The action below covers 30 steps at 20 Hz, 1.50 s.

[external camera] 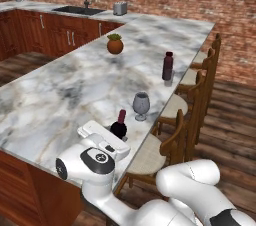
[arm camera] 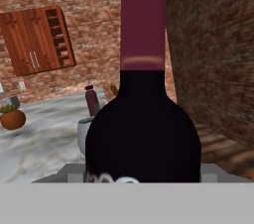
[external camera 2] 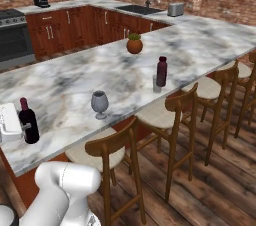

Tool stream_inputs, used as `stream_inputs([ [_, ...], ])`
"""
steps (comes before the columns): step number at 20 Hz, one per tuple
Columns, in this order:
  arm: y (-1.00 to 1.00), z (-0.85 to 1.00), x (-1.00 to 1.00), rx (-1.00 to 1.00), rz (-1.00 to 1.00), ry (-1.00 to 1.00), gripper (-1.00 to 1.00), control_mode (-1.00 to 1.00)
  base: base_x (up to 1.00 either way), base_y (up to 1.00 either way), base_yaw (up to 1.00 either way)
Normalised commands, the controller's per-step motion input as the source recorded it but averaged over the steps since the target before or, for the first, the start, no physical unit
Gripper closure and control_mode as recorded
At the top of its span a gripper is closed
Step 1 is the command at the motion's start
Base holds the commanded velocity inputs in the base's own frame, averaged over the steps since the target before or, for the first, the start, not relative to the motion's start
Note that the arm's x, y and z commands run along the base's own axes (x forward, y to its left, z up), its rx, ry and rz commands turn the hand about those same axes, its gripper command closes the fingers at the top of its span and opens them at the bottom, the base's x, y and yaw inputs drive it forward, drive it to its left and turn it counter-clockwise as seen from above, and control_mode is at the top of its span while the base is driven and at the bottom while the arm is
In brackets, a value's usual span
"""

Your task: There is a wine glass and glass cup on the dining counter. Place the wine bottle next to the wine glass and the juice bottle next to the glass cup.

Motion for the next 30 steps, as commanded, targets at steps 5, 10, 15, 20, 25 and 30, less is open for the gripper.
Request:
stream_inputs([
  [5, 0.00, 0.00, 0.00, 0.00, 0.00, 0.00, 1.00, 1.00, 0.03, 0.00, 0.00],
  [10, 0.00, 0.00, 0.08, 0.00, 0.00, 0.00, 1.00, -1.00, 0.13, -0.01, 0.00],
  [15, -0.02, 0.00, 0.51, 0.00, 0.00, 0.00, 1.00, -1.00, 0.00, 0.00, 0.00],
  [20, -0.04, 0.00, 0.66, -0.01, -0.03, 0.00, 1.00, -1.00, 0.00, 0.00, 0.00],
  [25, -0.18, -0.01, 0.68, -0.01, -0.05, 0.02, 1.00, -1.00, 0.00, 0.00, 0.00],
  [30, -0.21, -0.02, 0.60, -0.05, -0.05, 0.05, 1.00, -1.00, 0.00, 0.00, 0.00],
])
